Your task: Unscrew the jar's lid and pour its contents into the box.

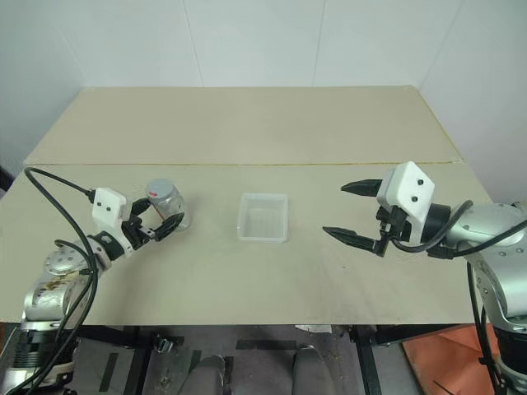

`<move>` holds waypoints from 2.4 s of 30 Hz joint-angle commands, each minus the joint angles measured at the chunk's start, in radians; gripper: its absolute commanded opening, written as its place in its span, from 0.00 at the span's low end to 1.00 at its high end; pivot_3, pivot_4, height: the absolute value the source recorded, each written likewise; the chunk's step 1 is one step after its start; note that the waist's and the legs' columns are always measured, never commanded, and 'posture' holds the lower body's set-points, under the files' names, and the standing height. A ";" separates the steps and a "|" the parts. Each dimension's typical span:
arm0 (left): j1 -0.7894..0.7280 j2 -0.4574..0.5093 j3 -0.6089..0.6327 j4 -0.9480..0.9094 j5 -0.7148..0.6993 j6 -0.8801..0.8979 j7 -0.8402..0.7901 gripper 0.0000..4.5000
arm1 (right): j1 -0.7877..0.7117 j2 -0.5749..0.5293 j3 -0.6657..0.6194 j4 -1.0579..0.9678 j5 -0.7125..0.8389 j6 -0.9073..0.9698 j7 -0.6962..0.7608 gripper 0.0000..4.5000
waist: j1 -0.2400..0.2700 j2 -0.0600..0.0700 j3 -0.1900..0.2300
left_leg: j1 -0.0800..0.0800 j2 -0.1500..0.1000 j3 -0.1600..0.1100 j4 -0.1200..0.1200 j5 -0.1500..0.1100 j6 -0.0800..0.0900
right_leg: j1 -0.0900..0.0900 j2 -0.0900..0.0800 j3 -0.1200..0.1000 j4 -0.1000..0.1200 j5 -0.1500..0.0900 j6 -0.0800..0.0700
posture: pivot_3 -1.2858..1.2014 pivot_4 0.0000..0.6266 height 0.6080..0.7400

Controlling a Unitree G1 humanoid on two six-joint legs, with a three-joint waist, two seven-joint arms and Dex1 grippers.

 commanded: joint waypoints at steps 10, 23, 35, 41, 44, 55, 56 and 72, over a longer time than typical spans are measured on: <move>-0.095 -0.072 -0.001 0.103 0.000 -0.120 0.007 0.85 | -0.014 -0.029 -0.058 -0.057 0.038 0.017 -0.014 1.00 | -0.001 0.000 0.000 | 0.000 0.000 0.000 0.000 0.000 0.000 | 0.000 0.000 0.000 0.000 0.000 0.000 | 0.52 0.24 1.00; -0.202 -0.004 -0.035 0.156 -0.039 -0.139 -0.166 0.43 | -0.167 0.073 0.073 -0.024 0.054 0.016 -0.068 1.00 | -0.004 -0.001 0.000 | 0.001 0.000 0.000 0.000 0.000 0.000 | 0.001 0.000 0.000 0.000 0.000 0.000 | 0.52 0.24 1.00; -0.535 0.090 -0.210 0.276 -0.148 0.032 -0.671 0.43 | -0.635 0.397 0.271 0.229 0.124 0.214 -0.133 1.00 | -0.026 0.000 0.000 | -0.002 0.000 -0.002 0.000 0.001 -0.001 | 0.000 0.000 -0.002 0.004 0.000 0.000 | 0.52 0.24 1.00; -0.619 -0.009 -0.265 0.335 -0.118 -0.048 -0.728 0.43 | -0.694 0.471 0.325 0.295 0.083 0.228 -0.154 1.00 | -0.030 0.000 0.000 | -0.006 0.000 -0.003 0.000 0.002 -0.004 | -0.008 0.001 -0.001 0.005 0.000 0.000 | 0.52 0.24 1.00; -0.638 -0.035 -0.273 0.347 -0.115 -0.069 -0.741 0.43 | -0.697 0.481 0.342 0.304 0.064 0.230 -0.158 1.00 | -0.035 0.000 0.000 | -0.006 0.000 -0.003 0.000 0.003 -0.004 | -0.008 0.000 -0.001 0.005 0.000 0.000 | 0.52 0.24 1.00; -0.660 -0.057 -0.275 0.369 -0.102 -0.092 -0.774 0.43 | -0.677 0.476 0.359 0.285 0.036 0.246 -0.145 1.00 | -0.033 0.000 0.000 | -0.006 0.000 -0.003 0.000 0.003 -0.004 | -0.008 0.000 -0.001 0.006 0.000 0.000 | 0.52 0.24 1.00; -0.664 -0.058 -0.274 0.374 -0.101 -0.094 -0.775 0.43 | -0.674 0.478 0.362 0.287 0.034 0.248 -0.145 1.00 | -0.033 0.000 0.000 | -0.006 0.000 -0.003 0.000 0.003 -0.004 | -0.008 0.000 -0.001 0.006 0.000 0.000 | 0.52 0.24 1.00; -0.684 -0.049 -0.272 0.372 -0.108 -0.105 -0.813 0.43 | -0.716 0.501 0.336 0.423 0.061 0.208 -0.031 0.62 | -0.035 0.000 0.000 | -0.006 -0.001 -0.003 0.000 0.002 -0.004 | -0.008 0.000 -0.001 0.005 0.000 0.000 | 0.52 0.24 1.00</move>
